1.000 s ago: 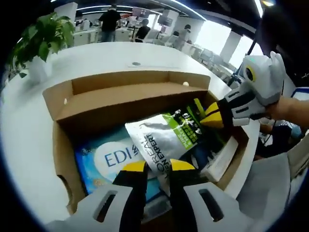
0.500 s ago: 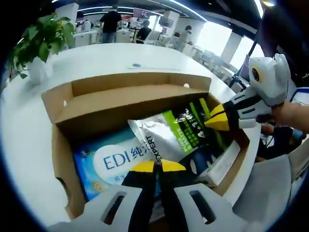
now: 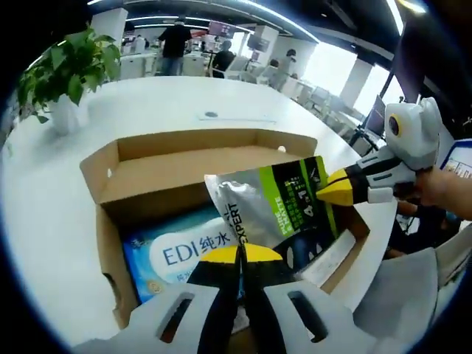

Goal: Operate the shoe box by opening the lid, removing the specified soft item, and placing it in the target area until the item is outside and the box remains undamaged.

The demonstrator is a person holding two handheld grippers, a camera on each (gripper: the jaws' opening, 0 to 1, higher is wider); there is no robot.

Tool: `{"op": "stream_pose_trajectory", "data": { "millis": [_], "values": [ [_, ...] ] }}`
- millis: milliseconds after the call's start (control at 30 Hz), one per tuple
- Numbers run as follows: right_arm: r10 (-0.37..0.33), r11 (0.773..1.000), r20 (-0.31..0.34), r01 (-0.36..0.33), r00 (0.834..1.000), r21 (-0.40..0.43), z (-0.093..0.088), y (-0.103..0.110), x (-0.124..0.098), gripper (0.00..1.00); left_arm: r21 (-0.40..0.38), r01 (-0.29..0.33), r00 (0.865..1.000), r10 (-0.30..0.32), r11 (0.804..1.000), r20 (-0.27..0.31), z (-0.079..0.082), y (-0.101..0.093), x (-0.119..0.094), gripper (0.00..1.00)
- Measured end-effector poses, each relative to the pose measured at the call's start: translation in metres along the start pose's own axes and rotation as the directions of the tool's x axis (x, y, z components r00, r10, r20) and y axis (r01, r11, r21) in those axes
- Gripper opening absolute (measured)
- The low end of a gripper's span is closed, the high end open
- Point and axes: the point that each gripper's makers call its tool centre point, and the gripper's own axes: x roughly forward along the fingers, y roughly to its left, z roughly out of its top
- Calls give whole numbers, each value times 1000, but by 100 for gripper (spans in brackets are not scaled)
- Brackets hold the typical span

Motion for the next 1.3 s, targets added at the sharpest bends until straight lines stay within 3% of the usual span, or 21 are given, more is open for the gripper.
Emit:
{"op": "stream_pose_trajectory", "data": {
  "millis": [600, 1300],
  "values": [
    [-32, 999, 63, 30, 998, 24, 20, -23, -44, 0, 57, 25, 998, -28, 998, 52, 34, -38, -7, 0],
    [-96, 993, 20, 95, 995, 65, -3, -69, -82, 0, 104, 99, 994, -102, 990, 27, 47, -94, 19, 0]
  ]
}}
